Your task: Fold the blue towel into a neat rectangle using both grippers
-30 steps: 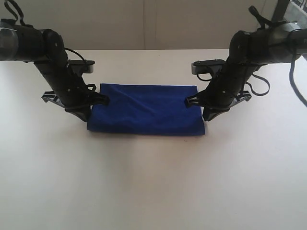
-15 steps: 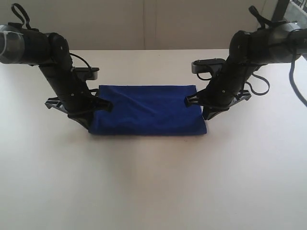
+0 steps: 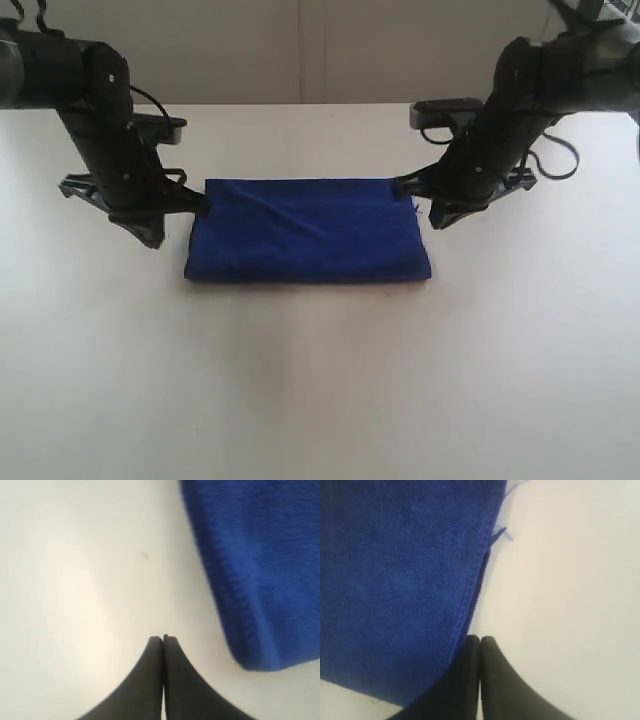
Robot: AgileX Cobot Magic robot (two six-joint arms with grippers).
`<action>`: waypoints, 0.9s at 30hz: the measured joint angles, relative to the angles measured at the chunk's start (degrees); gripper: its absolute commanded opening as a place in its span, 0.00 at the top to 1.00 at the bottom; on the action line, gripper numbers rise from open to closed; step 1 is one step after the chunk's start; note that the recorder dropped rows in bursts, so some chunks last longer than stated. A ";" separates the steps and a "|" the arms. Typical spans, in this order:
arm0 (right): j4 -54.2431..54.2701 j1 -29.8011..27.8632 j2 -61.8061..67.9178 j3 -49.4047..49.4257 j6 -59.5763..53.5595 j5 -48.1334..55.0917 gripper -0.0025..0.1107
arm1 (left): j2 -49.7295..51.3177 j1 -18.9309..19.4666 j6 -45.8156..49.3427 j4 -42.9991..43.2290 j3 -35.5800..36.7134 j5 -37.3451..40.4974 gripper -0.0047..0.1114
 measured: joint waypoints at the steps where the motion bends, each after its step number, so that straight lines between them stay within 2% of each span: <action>1: 0.00 -0.77 -1.42 0.00 0.00 0.65 0.98 | -1.27 0.58 -1.27 1.73 0.00 0.99 0.96; 6: 0.00 -5.03 -8.92 2.36 0.22 4.16 0.98 | -6.98 5.12 -2.67 3.15 0.83 6.89 0.96; 9: -0.11 -6.23 -15.18 7.87 0.33 4.41 0.98 | -11.90 6.09 -1.83 2.00 4.09 7.50 0.96; 15: -0.11 -6.35 -33.80 20.46 0.33 -0.58 0.98 | -27.63 6.09 -0.28 -3.02 14.37 2.72 0.96; 22: -0.42 -6.57 -57.81 31.99 0.33 -4.33 0.98 | -48.52 6.09 0.78 -3.55 27.59 -0.30 0.96; 27: -0.42 -6.57 -75.02 40.03 0.43 -7.49 0.98 | -63.79 6.09 1.24 -3.58 38.04 -5.33 0.96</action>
